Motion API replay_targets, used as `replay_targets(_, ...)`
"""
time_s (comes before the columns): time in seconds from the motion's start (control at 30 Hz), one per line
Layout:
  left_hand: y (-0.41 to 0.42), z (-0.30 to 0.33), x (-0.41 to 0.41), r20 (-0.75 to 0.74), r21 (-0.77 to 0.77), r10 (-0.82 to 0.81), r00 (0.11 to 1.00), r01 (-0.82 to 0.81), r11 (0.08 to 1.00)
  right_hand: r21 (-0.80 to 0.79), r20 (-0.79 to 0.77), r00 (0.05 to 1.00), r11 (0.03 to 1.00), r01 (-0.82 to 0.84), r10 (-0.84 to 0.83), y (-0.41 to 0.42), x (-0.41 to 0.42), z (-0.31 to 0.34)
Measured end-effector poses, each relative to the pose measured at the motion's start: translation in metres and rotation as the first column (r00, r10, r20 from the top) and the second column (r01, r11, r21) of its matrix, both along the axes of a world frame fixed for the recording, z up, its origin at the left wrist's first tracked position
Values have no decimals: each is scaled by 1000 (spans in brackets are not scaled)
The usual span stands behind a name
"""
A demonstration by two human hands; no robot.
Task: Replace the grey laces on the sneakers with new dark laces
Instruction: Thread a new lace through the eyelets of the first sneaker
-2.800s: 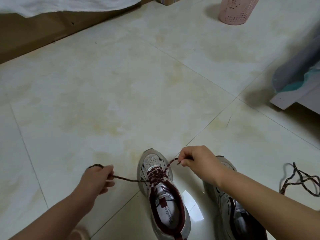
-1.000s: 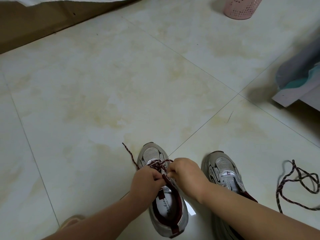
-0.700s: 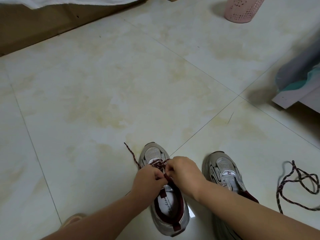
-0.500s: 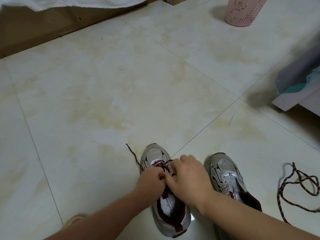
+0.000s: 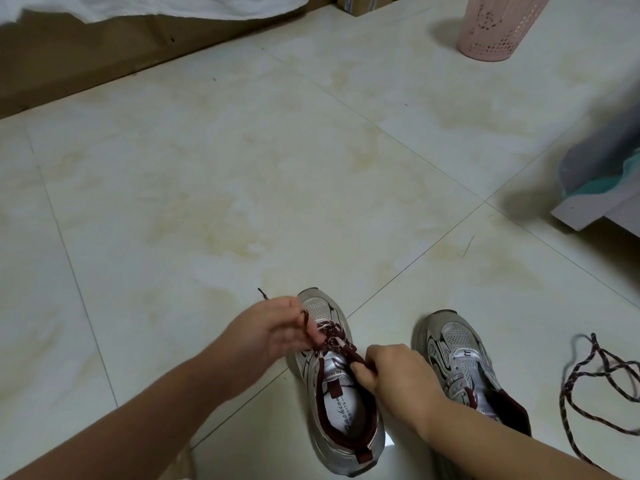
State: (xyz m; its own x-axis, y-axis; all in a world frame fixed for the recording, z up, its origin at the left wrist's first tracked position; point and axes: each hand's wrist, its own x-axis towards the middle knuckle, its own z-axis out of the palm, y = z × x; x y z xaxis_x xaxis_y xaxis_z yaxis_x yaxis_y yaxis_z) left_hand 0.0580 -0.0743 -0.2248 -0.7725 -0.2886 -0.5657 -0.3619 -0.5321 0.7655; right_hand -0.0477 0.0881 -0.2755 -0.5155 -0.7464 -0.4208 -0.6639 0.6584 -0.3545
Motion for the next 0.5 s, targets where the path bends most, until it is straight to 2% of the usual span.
replay_targets(0.03,7,-5,-2,115,-209,-55,992,78,975,7,2,1000,1000,-3,3,-1,0,1)
replay_targets(0.07,12,-12,-4,241,-426,-124,963,219,878,17,4,1000,1000,-2,2,-1,1,1)
replay_targets(0.1,17,-19,-5,354,-583,-201,913,384,716,30,8,1000,1000,-6,5,-3,2,1)
replay_targets(0.13,20,-25,-7,468,-667,-280,838,543,511,45,8,1000,999,-13,13,-4,2,1)
replay_targets(0.2,22,-30,-13,651,-685,-347,675,720,115,70,-18,999,997,-34,36,-9,4,2)
replay_targets(0.23,22,-30,-17,709,-659,-341,617,752,-9,92,-40,998,995,-38,42,-12,4,1)
replay_targets(0.27,21,-28,-20,743,-636,-336,579,767,-83,123,-53,998,992,-37,44,-14,4,1)
replay_targets(0.3,19,-24,-23,744,-629,-355,566,772,-90,151,-59,997,988,-33,42,-15,4,2)
replay_targets(0.33,15,-16,-25,718,-627,-408,564,779,-26,176,-61,997,984,-27,38,-16,4,3)
replay_targets(0.43,-7,14,-24,480,-500,-639,601,786,364,225,-50,998,974,-12,24,-18,4,5)
replay_targets(0.5,-18,30,-18,331,-411,-708,624,771,487,225,-35,999,974,-12,21,-19,7,7)
